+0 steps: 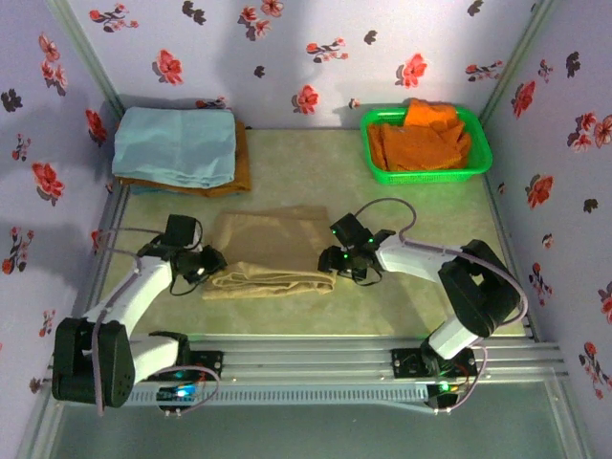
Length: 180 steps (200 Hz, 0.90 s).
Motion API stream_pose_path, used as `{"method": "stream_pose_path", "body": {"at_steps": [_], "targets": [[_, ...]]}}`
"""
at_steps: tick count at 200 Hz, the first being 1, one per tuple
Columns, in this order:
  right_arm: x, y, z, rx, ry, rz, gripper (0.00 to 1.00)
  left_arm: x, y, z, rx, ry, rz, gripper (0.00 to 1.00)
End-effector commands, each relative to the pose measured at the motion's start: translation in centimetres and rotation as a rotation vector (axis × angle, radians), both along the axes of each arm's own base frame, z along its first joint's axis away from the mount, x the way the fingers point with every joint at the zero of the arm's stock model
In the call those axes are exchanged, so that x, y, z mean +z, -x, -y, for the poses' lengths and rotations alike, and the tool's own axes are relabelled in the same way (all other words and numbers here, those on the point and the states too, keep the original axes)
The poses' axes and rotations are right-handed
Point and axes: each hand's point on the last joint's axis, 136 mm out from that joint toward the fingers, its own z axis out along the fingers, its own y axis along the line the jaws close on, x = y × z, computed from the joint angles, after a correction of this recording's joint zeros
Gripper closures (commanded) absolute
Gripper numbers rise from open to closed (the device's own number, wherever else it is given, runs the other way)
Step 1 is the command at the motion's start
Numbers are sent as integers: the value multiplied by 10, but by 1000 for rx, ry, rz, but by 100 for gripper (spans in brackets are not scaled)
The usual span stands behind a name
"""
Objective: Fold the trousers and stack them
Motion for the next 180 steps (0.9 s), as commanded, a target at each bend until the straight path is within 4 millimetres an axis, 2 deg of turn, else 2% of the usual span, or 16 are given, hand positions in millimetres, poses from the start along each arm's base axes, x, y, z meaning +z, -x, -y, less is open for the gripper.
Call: {"method": "stream_pose_path", "body": {"at_steps": [1,6,24,41,56,69,81,87,115,125,133,139,152,171,180], "targets": [[-1,-4,-6,-16,-35,10,38,22,-4,12,-23,49,43,94],[0,-5,-6,-18,-34,14,38,27,-5,13,-25,51,50,100],[0,-7,-2,-27,-20,26,38,55,-9,22,-43,72,91,100],[-2,-9,2,-34,-6,30,36,91,-10,30,-54,80,136,100],[-5,-10,3,-32,-2,26,36,112,0,26,-44,40,155,100],[-7,-10,2,-26,-2,24,36,119,13,17,-22,12,156,100],[-11,-9,2,-23,-1,19,36,114,26,8,6,-5,150,100],[-12,-8,2,-22,-2,16,35,101,39,3,17,-19,113,100],[-17,-5,2,-13,-5,4,35,37,75,-12,85,-35,7,100],[-19,-4,2,-11,-4,-1,35,18,86,-19,118,-55,-24,100],[-20,-3,2,-7,-1,-5,35,6,87,-20,135,-48,-22,100],[-20,-3,2,-6,1,-7,35,-4,92,-22,160,-51,-43,88],[-20,-4,3,-5,10,-7,35,-23,100,-27,198,-62,-80,49],[-11,-5,2,1,9,9,35,-23,100,-42,273,-129,-89,42],[-3,-6,3,3,9,24,34,-14,94,-40,273,-117,-72,29]]}}
